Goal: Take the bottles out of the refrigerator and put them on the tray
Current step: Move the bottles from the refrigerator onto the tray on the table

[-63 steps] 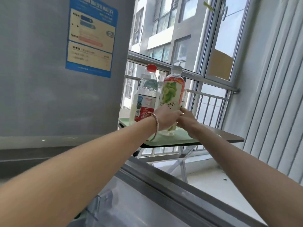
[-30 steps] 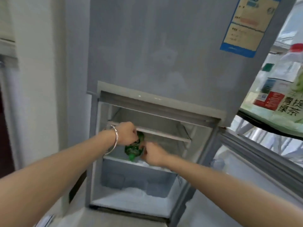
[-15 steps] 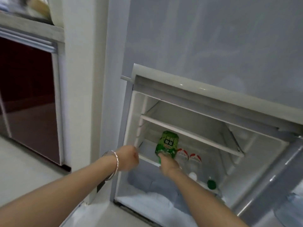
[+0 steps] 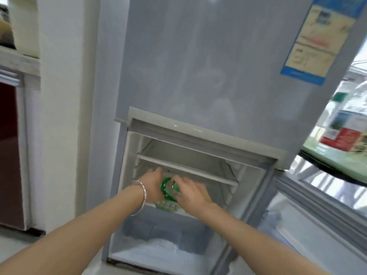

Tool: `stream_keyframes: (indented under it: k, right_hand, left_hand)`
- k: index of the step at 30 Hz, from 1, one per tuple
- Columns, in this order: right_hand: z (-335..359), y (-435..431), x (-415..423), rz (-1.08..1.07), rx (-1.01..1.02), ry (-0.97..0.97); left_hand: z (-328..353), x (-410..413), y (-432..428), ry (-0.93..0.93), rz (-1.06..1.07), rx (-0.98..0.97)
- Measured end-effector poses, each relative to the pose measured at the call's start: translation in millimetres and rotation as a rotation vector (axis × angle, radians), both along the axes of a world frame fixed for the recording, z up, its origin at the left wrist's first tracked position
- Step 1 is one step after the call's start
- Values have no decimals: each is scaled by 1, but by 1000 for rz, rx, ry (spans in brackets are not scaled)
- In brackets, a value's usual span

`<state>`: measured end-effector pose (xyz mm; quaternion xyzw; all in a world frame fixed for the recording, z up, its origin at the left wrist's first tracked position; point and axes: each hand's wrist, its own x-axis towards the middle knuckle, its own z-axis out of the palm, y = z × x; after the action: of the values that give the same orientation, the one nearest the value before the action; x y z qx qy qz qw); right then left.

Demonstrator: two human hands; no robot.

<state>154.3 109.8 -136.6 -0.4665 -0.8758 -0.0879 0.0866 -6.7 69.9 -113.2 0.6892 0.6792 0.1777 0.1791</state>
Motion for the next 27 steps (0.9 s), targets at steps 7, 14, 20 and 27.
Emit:
stream_keyframes:
  k: [7, 14, 20, 27]
  right_hand:
    - [119, -80, 70, -8, -219, 122]
    - [194, -157, 142, -163, -104, 612]
    - [221, -198, 195, -241, 76, 834]
    - [244, -174, 252, -385, 254, 1140]
  left_hand:
    - [41, 62, -34, -214, -382, 41]
    - [136, 120, -65, -265, -521, 255]
    - [246, 164, -104, -295, -694, 382]
    - [304, 261, -111, -453, -702, 609]
